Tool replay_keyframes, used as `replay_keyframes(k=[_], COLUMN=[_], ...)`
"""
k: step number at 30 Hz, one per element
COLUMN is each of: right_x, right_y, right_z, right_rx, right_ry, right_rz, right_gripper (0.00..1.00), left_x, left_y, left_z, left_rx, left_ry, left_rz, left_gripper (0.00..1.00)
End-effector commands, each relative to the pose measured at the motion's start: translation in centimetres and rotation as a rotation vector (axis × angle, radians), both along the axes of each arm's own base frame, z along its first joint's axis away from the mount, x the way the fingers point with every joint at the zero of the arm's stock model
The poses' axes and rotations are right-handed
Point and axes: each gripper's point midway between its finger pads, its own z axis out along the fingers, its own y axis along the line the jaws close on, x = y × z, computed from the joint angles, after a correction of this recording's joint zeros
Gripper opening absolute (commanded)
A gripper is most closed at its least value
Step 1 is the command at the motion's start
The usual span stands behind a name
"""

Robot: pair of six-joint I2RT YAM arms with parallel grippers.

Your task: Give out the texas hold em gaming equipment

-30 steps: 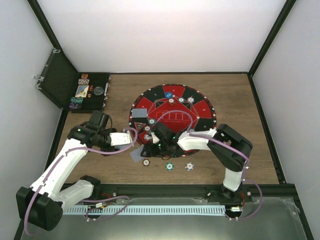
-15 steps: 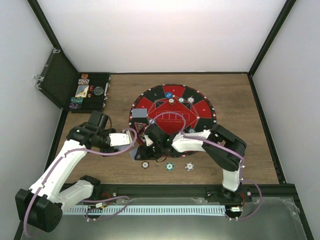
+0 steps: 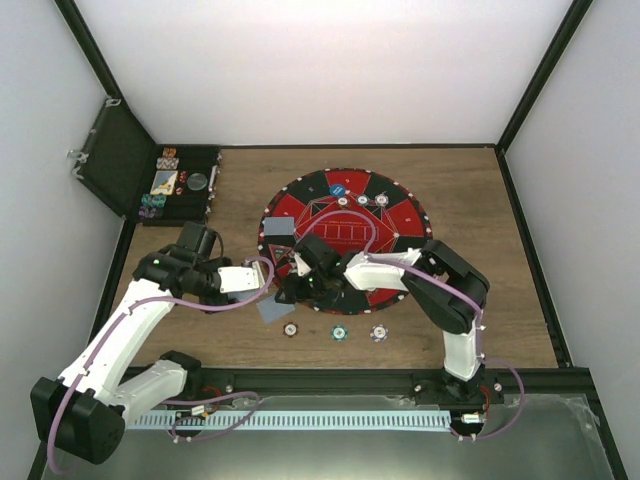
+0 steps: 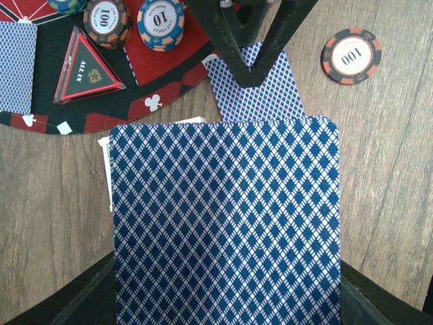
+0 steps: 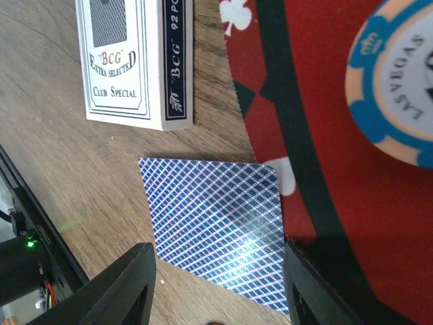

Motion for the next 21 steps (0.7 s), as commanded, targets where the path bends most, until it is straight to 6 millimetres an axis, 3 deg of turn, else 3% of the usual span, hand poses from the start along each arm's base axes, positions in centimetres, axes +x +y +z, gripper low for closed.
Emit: replay_keyframes(k=[1, 7, 12, 18, 21], right_x=[-0.8, -4.6, -5.9, -7.0, -6.3], right_y=[1.0, 4.1, 5.5, 8.0, 7.8], right_z=[-1.9, -2.8, -3.0, -1.4, 0.1], right_rx=[-0.013, -0.007, 0.026, 0.110, 0.145], right_ry=[0.019, 0.050, 0.087, 0.109, 0.103], right_rz=[0.036, 0.132, 0.156, 0.205, 0.197], right_gripper=[0.54, 0.53, 0.53, 0.53, 0.53], left_x=[0.5, 0.5, 0.3, 0.3, 0.3], left_y=[-0.2, -0.3, -0.2, -0.2, -0.3], left_z=[1.3, 1.5, 1.4, 1.4, 1.5], left_rx=[-0.015, -0.019, -0.019, -0.021, -0.025], left_ry=[-0.029, -0.030, -0.031, -0.029, -0.027], left_rz=[-0.004, -0.005, -0.004, -0.006, -0.005], left_gripper=[0.07, 0.07, 0.07, 0.07, 0.07])
